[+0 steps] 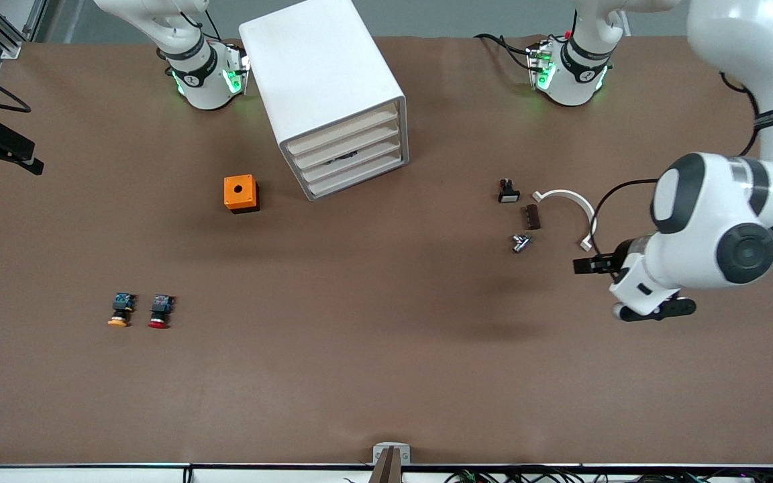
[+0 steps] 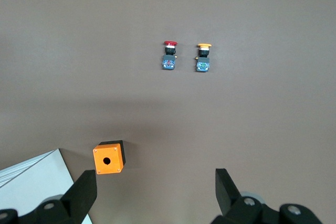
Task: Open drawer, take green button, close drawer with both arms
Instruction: 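Reach the left gripper to the front of the white cabinet drawer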
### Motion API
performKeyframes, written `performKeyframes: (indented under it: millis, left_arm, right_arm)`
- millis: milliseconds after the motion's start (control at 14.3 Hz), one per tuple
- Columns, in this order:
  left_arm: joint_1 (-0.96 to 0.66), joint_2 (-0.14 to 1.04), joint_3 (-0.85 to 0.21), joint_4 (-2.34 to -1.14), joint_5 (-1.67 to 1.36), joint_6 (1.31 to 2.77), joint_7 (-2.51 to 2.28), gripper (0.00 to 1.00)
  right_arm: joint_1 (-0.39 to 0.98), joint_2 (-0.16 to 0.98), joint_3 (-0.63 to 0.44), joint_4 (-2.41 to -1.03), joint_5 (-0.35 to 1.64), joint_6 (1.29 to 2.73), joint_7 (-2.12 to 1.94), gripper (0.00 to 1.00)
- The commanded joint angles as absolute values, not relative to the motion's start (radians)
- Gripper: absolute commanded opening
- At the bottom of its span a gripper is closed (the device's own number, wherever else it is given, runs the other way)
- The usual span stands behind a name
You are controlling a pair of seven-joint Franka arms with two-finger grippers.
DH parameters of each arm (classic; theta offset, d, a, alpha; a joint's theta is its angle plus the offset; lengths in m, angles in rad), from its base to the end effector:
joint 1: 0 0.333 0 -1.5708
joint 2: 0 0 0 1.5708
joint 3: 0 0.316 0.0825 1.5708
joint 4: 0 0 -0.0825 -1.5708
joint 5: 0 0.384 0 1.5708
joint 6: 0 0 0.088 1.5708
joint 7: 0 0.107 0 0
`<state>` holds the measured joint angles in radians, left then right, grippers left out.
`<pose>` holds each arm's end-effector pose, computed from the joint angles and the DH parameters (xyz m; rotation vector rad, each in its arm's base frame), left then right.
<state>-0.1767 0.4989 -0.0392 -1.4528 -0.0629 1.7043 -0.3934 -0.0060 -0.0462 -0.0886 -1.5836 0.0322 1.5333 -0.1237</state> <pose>0.6540 -0.1453 0.3800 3.0978 0.3047 -0.4064 0.5343 -0.0483 0.6404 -3.1047 -0.0471 0.0005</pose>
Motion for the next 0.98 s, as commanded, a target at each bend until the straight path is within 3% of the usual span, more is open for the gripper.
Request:
performKeyframes:
  millis: [0, 912]
  left_arm:
    - [-0.230, 0.534, -0.037, -1.430, -0.135, 1.709, -0.608, 1.00]
    - [-0.457, 0.816, -0.046, -1.312, -0.670, 1.717, -1.710, 1.00]
  right_arm:
    - [-0.015, -0.040, -0.086, -1.577, 0.021, 1.529, -0.127, 1.00]
    - [-0.014, -0.032, -0.087, -1.575, 0.021, 1.517, -0.129, 1.00]
